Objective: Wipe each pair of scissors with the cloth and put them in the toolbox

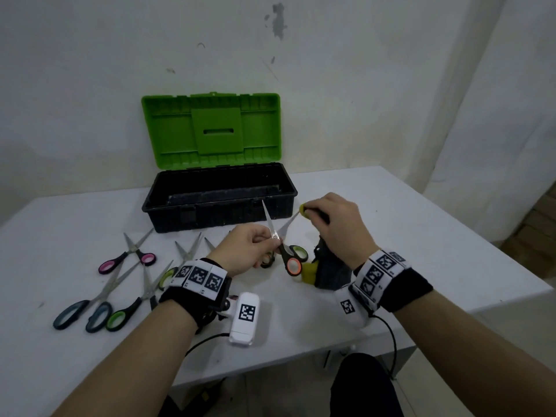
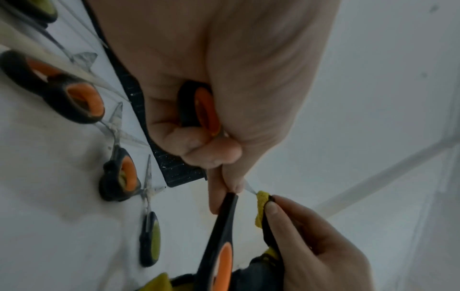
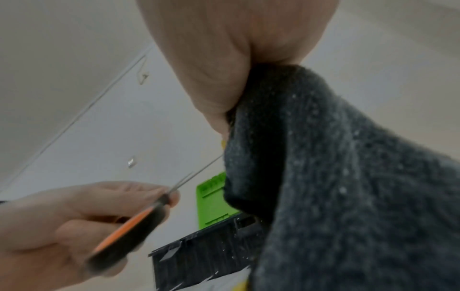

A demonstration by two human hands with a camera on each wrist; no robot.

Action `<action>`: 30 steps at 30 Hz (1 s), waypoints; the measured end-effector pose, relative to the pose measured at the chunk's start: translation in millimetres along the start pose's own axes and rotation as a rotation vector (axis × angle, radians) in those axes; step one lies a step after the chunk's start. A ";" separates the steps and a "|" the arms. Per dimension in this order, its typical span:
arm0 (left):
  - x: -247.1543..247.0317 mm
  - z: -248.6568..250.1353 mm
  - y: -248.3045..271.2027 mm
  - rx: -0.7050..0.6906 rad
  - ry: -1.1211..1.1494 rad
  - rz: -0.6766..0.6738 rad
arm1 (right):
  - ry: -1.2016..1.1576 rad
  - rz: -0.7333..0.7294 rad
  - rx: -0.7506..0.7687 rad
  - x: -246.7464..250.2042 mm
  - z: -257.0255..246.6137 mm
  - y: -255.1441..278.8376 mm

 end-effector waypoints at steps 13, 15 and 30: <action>-0.2 -0.4 1.5 0.092 0.090 -0.043 | -0.051 0.063 0.021 4.9 -0.3 -6.2; 2.6 -5.6 -2.5 0.122 0.058 -0.031 | -0.071 0.022 0.041 6.8 -7.4 -7.2; 10.7 -7.7 -14.4 0.075 0.331 0.248 | -0.064 -0.164 0.054 -13.0 -26.2 5.7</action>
Point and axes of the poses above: each hand's wrist, its own y-axis away from the middle knuckle, its own x-axis out of the back of the hand, z = x × y, the point moved 4 cm from there along -y, towards the middle knuckle, and after that the axes turned 7 degrees about z, right-handed, at the moved point
